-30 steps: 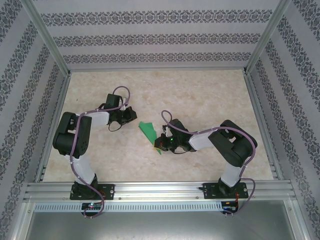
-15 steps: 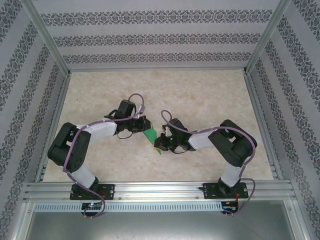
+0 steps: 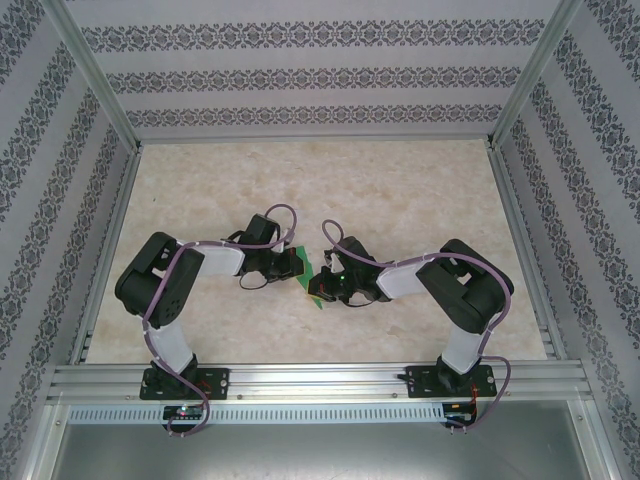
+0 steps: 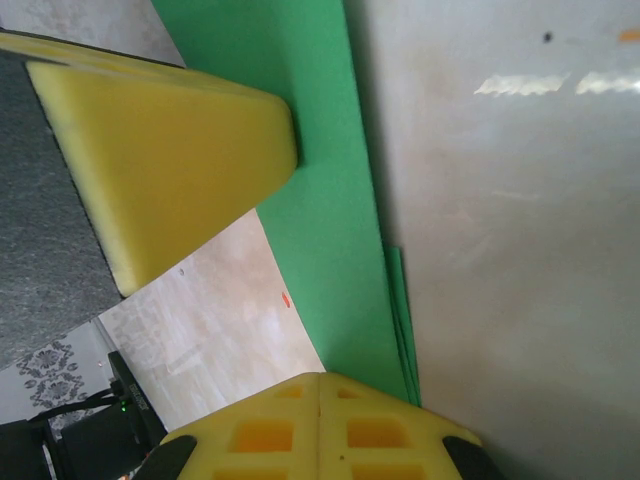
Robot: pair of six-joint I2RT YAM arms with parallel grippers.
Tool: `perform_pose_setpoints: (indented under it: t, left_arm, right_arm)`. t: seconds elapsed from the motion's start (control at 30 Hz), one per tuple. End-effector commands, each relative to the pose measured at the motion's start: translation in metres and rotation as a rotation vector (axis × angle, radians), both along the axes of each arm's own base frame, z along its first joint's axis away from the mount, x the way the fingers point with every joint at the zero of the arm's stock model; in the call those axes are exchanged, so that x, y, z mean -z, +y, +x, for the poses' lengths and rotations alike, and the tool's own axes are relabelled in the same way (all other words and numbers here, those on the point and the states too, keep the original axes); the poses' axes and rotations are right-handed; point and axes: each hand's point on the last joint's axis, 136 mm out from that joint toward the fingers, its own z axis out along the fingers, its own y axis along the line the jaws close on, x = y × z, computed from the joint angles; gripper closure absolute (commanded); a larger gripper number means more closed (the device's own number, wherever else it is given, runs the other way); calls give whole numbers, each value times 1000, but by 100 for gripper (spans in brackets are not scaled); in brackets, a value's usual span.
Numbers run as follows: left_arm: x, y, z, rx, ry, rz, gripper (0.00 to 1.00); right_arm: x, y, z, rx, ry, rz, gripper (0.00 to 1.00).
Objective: Fold a paper plane with a square sheet of paper (pick it up from the middle)
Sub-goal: Fold the wing for the fifth time at the center of the table.
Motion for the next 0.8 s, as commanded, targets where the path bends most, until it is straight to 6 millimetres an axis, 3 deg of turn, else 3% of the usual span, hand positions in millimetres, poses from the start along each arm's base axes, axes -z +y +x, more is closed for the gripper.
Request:
perform_pose_setpoints:
  t: [0.0,0.13,0.23,0.33,0.53,0.77]
  left_arm:
    - [21,5,3,-3,-3,62,95]
    - [30,8,-1,-8,15,78,95]
    - [31,9,0,-5,14,85,96]
    - [31,10,0,-2,12,96,96]
    - [45,23,-1,-25,53,199,98]
    - [52,28,-3,-48,74,221,100]
  right_arm:
    - [28,-22,-19,27,101,-110,100]
    - [1,-7,-8,1,50,-67,100]
    - [-3,-8,-5,-9,38,-87,100]
    - [5,-10,-8,-9,58,-95,100]
    - [36,-34,-34,10,140,-155,100]
    - [25,-35,-44,-17,131,-132,100]
